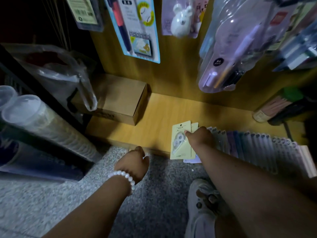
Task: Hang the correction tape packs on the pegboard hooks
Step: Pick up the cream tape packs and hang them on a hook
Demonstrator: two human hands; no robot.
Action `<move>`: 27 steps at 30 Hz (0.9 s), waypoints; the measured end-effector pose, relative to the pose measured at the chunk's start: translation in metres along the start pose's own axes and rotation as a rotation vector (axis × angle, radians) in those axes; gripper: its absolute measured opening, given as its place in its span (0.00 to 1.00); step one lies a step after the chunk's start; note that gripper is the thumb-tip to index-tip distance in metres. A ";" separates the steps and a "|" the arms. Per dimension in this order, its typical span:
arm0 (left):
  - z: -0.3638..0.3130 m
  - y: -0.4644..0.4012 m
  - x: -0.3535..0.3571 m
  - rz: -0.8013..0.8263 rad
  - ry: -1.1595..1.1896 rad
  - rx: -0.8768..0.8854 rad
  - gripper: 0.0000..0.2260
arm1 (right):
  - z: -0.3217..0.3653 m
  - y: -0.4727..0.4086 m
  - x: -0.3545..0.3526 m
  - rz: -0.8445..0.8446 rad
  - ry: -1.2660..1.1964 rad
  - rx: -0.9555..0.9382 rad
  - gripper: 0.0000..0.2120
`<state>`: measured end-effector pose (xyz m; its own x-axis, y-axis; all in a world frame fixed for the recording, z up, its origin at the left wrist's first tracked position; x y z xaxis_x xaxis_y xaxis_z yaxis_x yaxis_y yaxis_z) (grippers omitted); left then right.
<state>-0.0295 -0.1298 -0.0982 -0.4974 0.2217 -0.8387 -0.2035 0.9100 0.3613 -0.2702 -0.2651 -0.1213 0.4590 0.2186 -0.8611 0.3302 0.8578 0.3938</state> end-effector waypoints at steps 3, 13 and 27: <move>0.001 -0.002 0.001 -0.007 -0.019 -0.012 0.13 | -0.001 -0.001 0.000 -0.019 0.005 0.017 0.29; 0.008 0.000 0.005 -0.003 -0.008 -0.019 0.12 | 0.009 0.002 0.004 -0.023 -0.021 0.027 0.35; 0.023 0.012 -0.011 -0.015 0.195 -0.096 0.12 | 0.047 0.032 0.008 0.137 -0.480 -0.097 0.26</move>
<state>-0.0068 -0.1133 -0.0938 -0.6453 0.1281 -0.7531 -0.2870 0.8730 0.3944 -0.2172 -0.2572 -0.1005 0.8276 0.1135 -0.5497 0.1725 0.8805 0.4416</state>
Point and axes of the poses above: each hand's wrist, its own y-axis away from the middle knuckle, its own x-axis out of the palm, z = x × y, the point moved 10 cm from there along -y, towards the middle knuckle, and after that the axes turned 4 degrees about x, right-handed, at the moved point
